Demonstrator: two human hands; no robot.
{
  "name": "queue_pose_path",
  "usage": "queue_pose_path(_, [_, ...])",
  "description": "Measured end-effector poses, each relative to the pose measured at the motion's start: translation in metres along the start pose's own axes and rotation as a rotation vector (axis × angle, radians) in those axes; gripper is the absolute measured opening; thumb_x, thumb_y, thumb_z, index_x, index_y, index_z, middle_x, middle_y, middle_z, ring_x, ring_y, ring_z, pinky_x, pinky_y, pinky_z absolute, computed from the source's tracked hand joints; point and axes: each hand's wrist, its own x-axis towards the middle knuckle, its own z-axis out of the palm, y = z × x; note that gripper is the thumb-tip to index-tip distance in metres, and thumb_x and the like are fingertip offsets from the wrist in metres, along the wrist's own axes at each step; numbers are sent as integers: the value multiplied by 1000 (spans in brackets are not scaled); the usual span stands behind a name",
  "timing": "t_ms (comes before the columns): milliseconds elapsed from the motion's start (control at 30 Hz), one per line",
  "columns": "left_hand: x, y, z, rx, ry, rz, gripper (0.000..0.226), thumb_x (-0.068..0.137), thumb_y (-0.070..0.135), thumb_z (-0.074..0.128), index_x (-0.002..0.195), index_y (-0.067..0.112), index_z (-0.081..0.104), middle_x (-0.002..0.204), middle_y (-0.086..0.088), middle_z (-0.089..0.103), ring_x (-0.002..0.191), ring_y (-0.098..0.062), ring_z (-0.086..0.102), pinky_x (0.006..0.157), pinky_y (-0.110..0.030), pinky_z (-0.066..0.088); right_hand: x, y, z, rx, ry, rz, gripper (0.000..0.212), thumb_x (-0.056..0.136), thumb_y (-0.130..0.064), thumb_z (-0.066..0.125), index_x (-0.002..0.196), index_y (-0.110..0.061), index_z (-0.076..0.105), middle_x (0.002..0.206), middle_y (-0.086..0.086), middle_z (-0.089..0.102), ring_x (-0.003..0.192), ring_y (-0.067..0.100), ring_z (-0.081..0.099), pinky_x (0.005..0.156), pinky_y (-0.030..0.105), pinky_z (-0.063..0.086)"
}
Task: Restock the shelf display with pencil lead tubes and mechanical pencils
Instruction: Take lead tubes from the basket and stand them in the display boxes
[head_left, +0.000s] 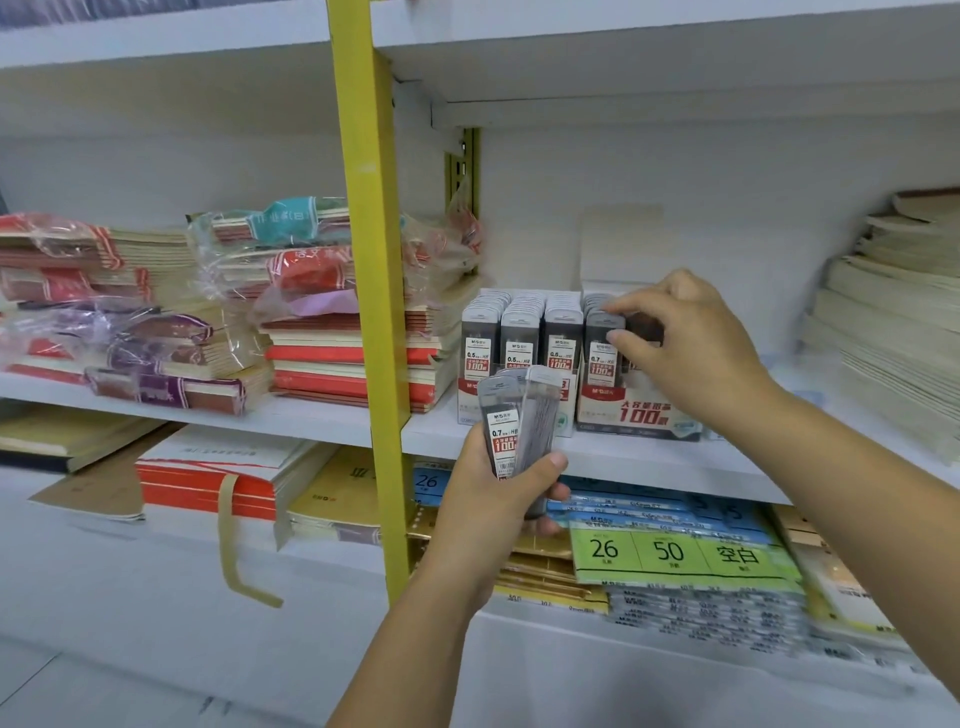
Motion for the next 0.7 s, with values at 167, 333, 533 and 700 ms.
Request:
queue_pose_path(167, [-3,1,0,21,-13,-1,38,86,22,79,114,39,59,93,7,75,78,-13,75,59,-26,57,-22,-1,7,-32,35,2,47,92,-25,62,139,-25,52,98,-6,41,97,9,34,79,28,34])
queue_pose_path(333, [-9,3,3,68,-54,0,36,87,23,78,112,41,59,91,8,74,77,-11,75,59,-24,58,-61,-9,-2,421,68,49,26,92,-23,62,113,-38,64,83,-17,59,75,3,53,69,11,43])
queue_pose_path(533, [-20,5,15,169,-112,33,41,86,21,79,110,46,56,90,15,73,75,-10,73,56,-23,56,-85,-29,0,724,-236,179,24,87,-40,66,107,-48,55,84,-11,65,62,9,66,53,16,47])
queue_pose_path(700, [-27,4,24,233,-132,69,45,75,40,82,110,50,55,96,18,71,83,-6,72,58,-22,57,-90,-24,0,884,-241,288,13,92,-26,63,102,-29,55,76,-1,69,62,13,65,58,24,50])
